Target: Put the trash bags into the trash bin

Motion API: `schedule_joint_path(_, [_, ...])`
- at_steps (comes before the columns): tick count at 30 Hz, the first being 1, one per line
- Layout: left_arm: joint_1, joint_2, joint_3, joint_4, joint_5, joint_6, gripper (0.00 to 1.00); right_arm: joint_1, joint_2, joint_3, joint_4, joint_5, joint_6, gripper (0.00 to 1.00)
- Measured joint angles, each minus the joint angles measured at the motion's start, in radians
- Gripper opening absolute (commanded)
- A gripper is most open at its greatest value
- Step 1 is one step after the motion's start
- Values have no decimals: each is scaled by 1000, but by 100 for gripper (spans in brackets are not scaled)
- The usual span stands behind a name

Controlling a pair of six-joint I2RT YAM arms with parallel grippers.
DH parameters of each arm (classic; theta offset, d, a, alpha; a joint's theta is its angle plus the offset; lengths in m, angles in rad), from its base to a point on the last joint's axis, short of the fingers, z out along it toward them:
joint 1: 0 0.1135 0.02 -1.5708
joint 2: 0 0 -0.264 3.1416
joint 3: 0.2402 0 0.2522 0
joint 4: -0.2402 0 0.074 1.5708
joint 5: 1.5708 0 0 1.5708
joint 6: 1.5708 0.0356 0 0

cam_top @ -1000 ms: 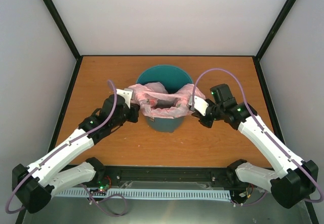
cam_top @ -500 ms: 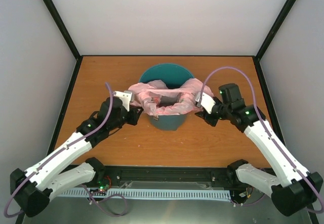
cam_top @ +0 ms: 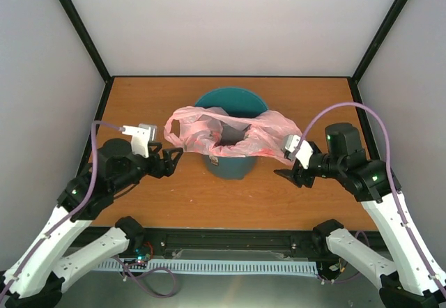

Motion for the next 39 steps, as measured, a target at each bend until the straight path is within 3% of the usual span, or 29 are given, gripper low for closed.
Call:
schedule_joint_path(12, [0,51,251,-211,-155,18,84,0,21,236,-93,-55,74,54])
schedule_joint_path(20, [0,113,370,-209,-72,140,78,0,64,212,-18,109,142,68])
schedule_joint_path(30, [0,275,402,-201,-159,274,73,0,142,148,93,268,150,69])
schedule_joint_path(34, [0,298,364,-167,-195,302,58,0,156,127,125,291,149,63])
schedule_joint_path(39, [0,351,346,-114,-222,319,41,0,191,106,154,296,140,39])
